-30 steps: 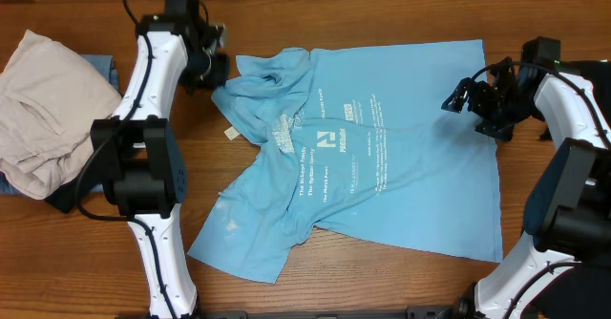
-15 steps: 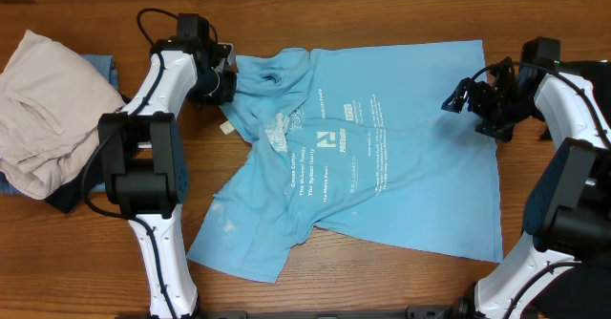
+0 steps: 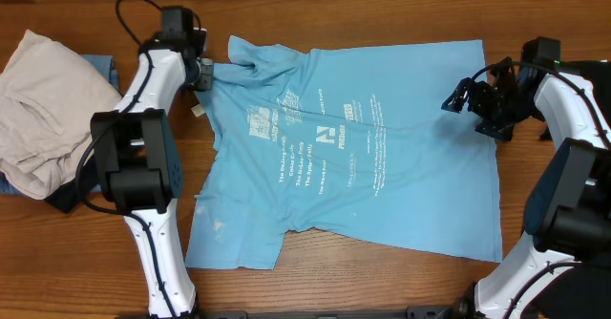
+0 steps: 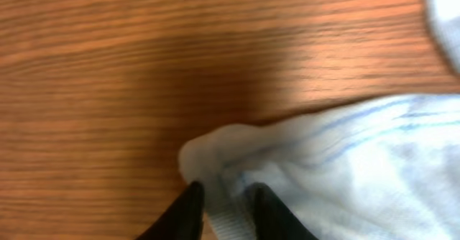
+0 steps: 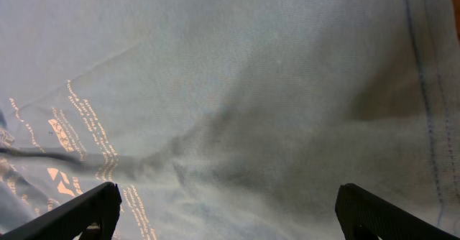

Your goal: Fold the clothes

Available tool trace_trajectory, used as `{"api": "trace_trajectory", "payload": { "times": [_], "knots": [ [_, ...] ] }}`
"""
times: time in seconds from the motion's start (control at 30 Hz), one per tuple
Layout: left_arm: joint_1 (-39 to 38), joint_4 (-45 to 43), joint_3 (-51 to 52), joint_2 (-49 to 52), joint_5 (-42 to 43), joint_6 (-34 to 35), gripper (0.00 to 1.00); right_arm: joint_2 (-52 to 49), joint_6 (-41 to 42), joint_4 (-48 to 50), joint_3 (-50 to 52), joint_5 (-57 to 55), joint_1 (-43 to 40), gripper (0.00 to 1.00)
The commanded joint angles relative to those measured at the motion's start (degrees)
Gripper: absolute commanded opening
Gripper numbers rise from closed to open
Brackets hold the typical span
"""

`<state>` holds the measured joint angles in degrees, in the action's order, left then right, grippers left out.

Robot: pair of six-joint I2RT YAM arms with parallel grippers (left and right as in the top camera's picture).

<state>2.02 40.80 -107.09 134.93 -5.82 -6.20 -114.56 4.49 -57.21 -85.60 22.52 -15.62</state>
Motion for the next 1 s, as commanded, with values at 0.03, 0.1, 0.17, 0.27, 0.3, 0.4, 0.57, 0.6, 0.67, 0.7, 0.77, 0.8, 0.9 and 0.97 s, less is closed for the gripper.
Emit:
{"api": "trace_trajectory", "payload": {
  "times": [0.03, 0.1, 0.17, 0.27, 0.3, 0.4, 0.57, 0.6, 0.67, 0.7, 0.77, 0.8, 0.9, 0.97],
  "knots": [
    [0.22, 8.85, -13.53, -3.19, 8.94, 5.53, 0.5, 1.4, 0.17, 0.15, -1.03, 0.5, 0.13, 1.0],
    [0.15, 16.79, -19.56, -6.62, 11.67, 10.82, 0.54, 1.4, 0.17, 0.15, -1.03, 0.5, 0.13, 1.0],
    [-0.2, 26.77, -20.65, -9.84, 11.65, 15.54, 0.53, 1.4, 0.17, 0.15, -1.03, 0.5, 0.13, 1.0],
    [-1.4, 38.66, -19.26, -10.12, 11.63, 15.69, 0.39, 1.4, 0.17, 0.15, -1.03, 0.5, 0.13, 1.0],
    [-1.84, 41.16, -17.97, -10.12, 11.74, 15.74, 0.27, 1.4, 0.17, 0.15, -1.03, 0.5, 0.13, 1.0],
    [-3.43, 47.67, -15.19, -10.19, 11.78, 16.37, 0.16, 1.4, 0.2, 0.15, -1.03, 0.5, 0.13, 1.0],
    [-5.42, 55.28, -14.53, -12.81, 11.3, 17.9, 0.1, 1.4, 0.17, 0.15, -1.03, 0.5, 0.13, 1.0],
    [-5.9, 56.04, -13.29, -14.95, 10.03, 18.34, 0.1, 1.4, 0.17, 0.15, -1.03, 0.5, 0.13, 1.0],
    [-6.73, 55.08, -7.65, -20.59, 8.33, 20.55, 0.08, 1.4, 0.17, 0.15, -1.03, 0.5, 0.13, 1.0],
    [-6.99, 53.88, -4.2, -23.41, 7.74, 21.55, 0.08, 1.4, 0.17, 0.15, -1.03, 0.5, 0.13, 1.0],
    [-6.93, 48.17, 5.88, -30.27, 7.78, 23.78, 0.13, 1.4, 0.17, 0.15, -1.03, 0.5, 0.13, 1.0],
    [-6.54, 44.81, 11.17, -33.05, 7.78, 25.31, 0.15, 1.4, 0.17, 0.15, -1.03, 0.5, 0.13, 1.0],
    [-6.1, 34.62, 24.06, -36.02, 8.59, 28.83, 0.31, 1.4, 0.17, 0.15, -1.03, 0.5, 0.13, 1.0],
    [-6.1, 27.28, 30.97, -35.23, 9.11, 31.74, 0.35, 1.4, 0.17, 0.15, -1.03, 0.5, 0.13, 1.0]
  ]
}}
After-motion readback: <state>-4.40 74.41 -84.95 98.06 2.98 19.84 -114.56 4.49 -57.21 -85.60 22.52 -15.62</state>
